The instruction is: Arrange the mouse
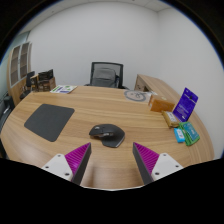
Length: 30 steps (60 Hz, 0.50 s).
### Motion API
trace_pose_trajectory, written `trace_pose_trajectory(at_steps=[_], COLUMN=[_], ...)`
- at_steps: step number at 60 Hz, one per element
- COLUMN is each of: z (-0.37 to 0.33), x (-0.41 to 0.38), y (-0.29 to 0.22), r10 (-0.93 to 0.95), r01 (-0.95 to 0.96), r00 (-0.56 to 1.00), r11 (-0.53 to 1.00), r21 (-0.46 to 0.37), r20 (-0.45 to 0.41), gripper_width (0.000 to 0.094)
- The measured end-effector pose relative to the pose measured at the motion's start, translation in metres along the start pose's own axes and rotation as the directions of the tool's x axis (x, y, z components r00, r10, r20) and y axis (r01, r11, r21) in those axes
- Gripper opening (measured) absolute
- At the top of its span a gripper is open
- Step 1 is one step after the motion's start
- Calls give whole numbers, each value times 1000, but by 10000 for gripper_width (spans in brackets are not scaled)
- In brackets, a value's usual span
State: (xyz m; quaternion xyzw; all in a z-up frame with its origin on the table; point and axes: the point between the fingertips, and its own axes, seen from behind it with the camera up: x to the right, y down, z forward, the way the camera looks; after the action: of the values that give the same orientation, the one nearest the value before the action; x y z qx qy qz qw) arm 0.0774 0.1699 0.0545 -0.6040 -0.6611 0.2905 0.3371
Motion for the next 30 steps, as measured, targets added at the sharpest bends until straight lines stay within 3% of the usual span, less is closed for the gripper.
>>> trace_pose_trajectory(at_steps=[30], z=[69], x=[3], y=[-3], r10=[22], r01=[-23], r00=[1000], r11=[999], r21=[-47], r20=[-18], gripper_width=[851])
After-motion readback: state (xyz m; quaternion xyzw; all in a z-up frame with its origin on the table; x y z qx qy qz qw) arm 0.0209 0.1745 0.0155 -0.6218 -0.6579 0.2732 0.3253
